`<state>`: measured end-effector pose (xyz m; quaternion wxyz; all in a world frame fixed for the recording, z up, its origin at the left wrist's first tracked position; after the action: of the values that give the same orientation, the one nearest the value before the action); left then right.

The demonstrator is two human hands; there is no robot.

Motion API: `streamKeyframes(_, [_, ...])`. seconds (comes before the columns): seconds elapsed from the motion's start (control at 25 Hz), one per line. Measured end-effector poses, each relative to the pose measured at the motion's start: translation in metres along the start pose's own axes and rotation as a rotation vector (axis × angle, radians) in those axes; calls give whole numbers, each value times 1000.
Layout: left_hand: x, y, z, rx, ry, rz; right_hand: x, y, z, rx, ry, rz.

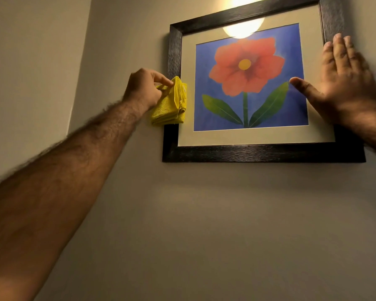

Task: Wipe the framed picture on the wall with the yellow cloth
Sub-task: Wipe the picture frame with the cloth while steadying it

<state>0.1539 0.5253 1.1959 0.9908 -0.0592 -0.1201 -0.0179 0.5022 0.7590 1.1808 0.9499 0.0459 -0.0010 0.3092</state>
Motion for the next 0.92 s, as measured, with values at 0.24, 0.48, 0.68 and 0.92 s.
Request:
streamKeyframes(0.24, [-30, 0, 2, -49, -370, -211, 8, 12, 4, 43, -3, -13])
streamKeyframes(0.48, [-36, 8, -5, -127, -469, -570, 16, 23, 9, 13, 23, 14])
streamKeyframes(0.68, [-36, -7, -12, -84, -460, -624, -62, -10, -11, 89, -259, 155])
streamKeyframes(0.92, [-46, -39, -32, -81, -435, -607, -257, -50, -17, -189, -251, 744])
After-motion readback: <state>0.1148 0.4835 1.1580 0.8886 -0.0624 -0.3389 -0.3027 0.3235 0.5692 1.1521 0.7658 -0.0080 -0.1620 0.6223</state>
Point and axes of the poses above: each hand's wrist, its own z-axis towards the middle knuckle, its own y-axis out of the palm, x = y × z, the point moved 2 cm from there along z, towards the middle knuckle
